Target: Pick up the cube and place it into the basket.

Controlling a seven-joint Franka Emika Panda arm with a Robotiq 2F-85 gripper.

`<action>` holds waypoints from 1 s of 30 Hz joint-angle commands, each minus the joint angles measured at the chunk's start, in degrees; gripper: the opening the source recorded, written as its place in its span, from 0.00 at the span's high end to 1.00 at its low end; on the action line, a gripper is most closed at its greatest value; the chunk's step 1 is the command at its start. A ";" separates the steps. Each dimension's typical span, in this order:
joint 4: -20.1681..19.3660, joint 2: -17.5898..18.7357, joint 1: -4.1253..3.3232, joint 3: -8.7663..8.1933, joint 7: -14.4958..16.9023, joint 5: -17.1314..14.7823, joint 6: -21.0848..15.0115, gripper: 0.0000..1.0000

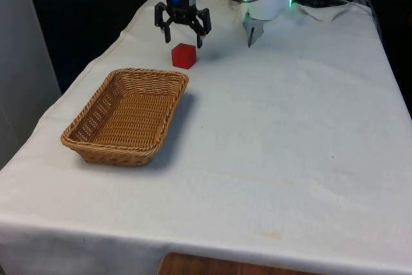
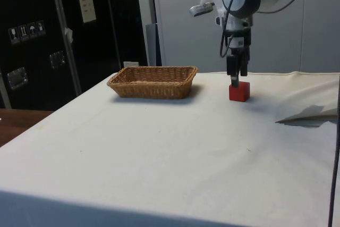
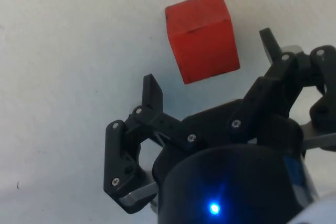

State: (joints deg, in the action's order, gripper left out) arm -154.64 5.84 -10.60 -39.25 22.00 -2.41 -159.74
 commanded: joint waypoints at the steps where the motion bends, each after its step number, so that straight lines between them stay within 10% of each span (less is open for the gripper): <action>1: -0.52 -0.57 0.17 0.52 0.74 -1.32 -0.80 0.00; 30: 0.69 3.72 0.46 2.81 0.80 -4.53 -2.75 0.00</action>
State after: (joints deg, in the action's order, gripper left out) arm -153.67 10.14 -10.60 -37.30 22.00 -5.56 -161.80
